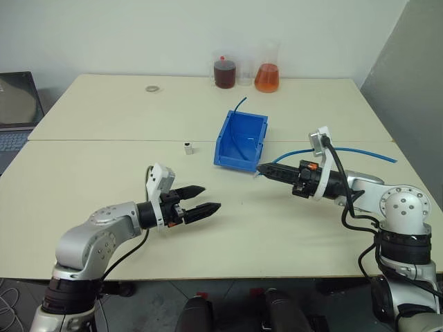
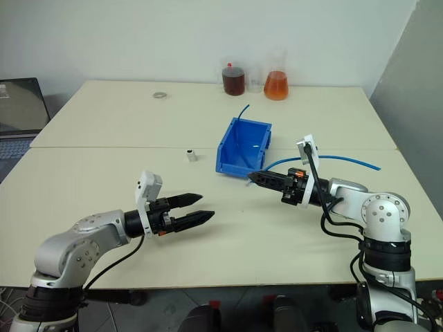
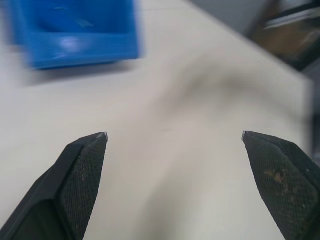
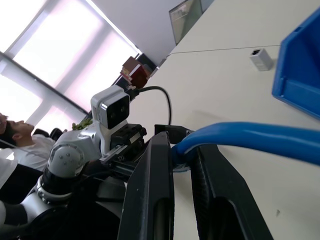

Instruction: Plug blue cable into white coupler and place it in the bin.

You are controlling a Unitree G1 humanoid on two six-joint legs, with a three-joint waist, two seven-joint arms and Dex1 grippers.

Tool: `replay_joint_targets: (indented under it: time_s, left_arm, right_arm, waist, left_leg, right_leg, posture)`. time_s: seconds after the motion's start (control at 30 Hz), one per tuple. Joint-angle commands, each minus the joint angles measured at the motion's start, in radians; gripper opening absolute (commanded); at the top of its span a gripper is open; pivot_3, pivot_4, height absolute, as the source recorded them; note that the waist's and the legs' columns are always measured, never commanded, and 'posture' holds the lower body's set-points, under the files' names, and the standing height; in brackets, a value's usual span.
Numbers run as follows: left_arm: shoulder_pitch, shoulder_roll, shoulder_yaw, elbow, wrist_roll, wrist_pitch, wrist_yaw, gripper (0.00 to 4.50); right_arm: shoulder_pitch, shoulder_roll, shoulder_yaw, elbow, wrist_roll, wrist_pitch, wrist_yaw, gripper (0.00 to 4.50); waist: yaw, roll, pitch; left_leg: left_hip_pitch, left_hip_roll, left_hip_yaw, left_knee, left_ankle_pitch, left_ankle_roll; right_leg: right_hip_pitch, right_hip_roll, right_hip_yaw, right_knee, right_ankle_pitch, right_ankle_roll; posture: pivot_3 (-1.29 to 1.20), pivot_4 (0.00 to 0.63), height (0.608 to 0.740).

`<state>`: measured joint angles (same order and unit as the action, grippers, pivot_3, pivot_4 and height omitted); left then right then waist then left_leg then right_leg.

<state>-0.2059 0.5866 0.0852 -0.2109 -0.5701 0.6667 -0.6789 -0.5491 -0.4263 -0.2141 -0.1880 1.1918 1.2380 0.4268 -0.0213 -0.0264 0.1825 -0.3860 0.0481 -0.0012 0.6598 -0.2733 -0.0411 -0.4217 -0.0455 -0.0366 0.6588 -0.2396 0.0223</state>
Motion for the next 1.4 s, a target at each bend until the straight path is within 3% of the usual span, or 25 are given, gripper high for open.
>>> replay_joint_targets:
  time_s: [0.03, 0.13, 0.23, 0.47, 0.77, 1.07, 1.1, 1.23, 1.4]
  left_arm:
    - [-0.067, -0.093, 0.035, 0.099, 0.207, -0.154, 0.287, 4.46]
    - [-0.168, -0.204, 0.013, 0.221, 0.290, -0.192, 0.440, 4.46]
    - [-0.242, -0.255, -0.005, 0.325, 0.361, -0.248, 0.514, 4.46]
    - [-0.509, -0.358, 0.018, 0.834, 0.451, -0.438, 0.663, 4.46]
    - [-0.718, -0.410, 0.048, 1.210, 0.444, -0.614, 0.592, 4.46]
    - [-0.808, -0.397, 0.058, 1.380, 0.467, -0.687, 0.606, 4.46]
    - [-0.811, -0.397, 0.062, 1.388, 0.465, -0.695, 0.604, 4.10]
    - [-0.818, -0.396, 0.063, 1.406, 0.475, -0.715, 0.618, 3.48]
    - [-0.836, -0.381, 0.057, 1.418, 0.494, -0.741, 0.613, 2.30]
  right_arm:
    - [0.004, 0.007, -0.036, -0.066, 0.036, -0.033, -0.034, 0.20]
    - [0.003, 0.018, -0.024, -0.077, 0.039, -0.043, -0.049, 0.20]
    - [-0.001, 0.021, -0.017, -0.073, 0.034, -0.048, -0.051, 0.20]
    - [-0.017, 0.016, 0.001, -0.062, 0.002, -0.074, -0.046, 0.20]
    - [-0.016, 0.005, -0.001, -0.073, 0.007, -0.083, -0.058, 0.20]
    - [-0.013, -0.001, -0.004, -0.075, 0.006, -0.094, -0.072, 0.20]
    - [-0.012, 0.000, -0.004, -0.075, 0.006, -0.095, -0.073, 0.20]
    - [-0.011, 0.004, -0.007, -0.067, 0.001, -0.108, -0.078, 0.20]
    - [-0.003, 0.007, -0.010, -0.052, -0.001, -0.121, -0.083, 0.20]
  waist:
    - [0.007, 0.000, 0.000]
    - [0.016, 0.000, 0.000]
    - [0.022, -0.001, 0.000]
    - [0.022, -0.001, 0.000]
    - [0.020, -0.001, 0.000]
    - [0.021, -0.001, 0.000]
    - [0.020, -0.001, 0.000]
    - [0.020, -0.001, 0.000]
    - [0.021, -0.001, 0.000]
  left_leg:
    - [0.000, 0.000, 0.000, 0.000, 0.000, 0.000]
    - [-0.001, 0.000, 0.000, 0.001, 0.000, 0.000]
    - [-0.002, 0.000, 0.000, 0.001, 0.000, 0.000]
    - [-0.005, -0.001, 0.000, 0.002, 0.000, 0.000]
    - [-0.008, -0.001, 0.000, 0.001, 0.000, 0.000]
    - [-0.011, -0.003, 0.001, 0.002, 0.000, 0.000]
    - [-0.010, -0.003, 0.001, 0.002, 0.000, 0.000]
    - [-0.010, -0.003, 0.001, 0.002, 0.000, 0.000]
    - [-0.011, -0.003, 0.001, 0.002, 0.000, 0.000]
  right_leg:
    - [0.000, 0.000, 0.000, 0.000, 0.000, 0.001]
    - [0.000, 0.000, 0.000, -0.001, 0.001, 0.002]
    - [0.000, 0.000, -0.001, -0.002, 0.002, 0.003]
    - [0.000, -0.001, -0.002, -0.004, 0.004, 0.003]
    - [0.000, -0.001, -0.004, -0.010, 0.007, 0.002]
    - [0.000, -0.004, -0.005, -0.012, 0.009, 0.005]
    - [0.000, -0.004, -0.005, -0.012, 0.009, 0.005]
    - [0.000, -0.004, -0.005, -0.012, 0.009, 0.005]
    - [0.000, -0.004, -0.005, -0.012, 0.009, 0.005]
  posture:
    - [0.00, 0.150, 0.740]
    - [0.00, 0.150, 0.740]
    - [0.00, 0.150, 0.740]
    - [0.00, 0.150, 0.740]
    - [0.00, 0.150, 0.740]
    - [0.00, 0.150, 0.740]
    - [0.00, 0.150, 0.740]
    - [0.00, 0.150, 0.740]
    - [0.00, 0.150, 0.740]
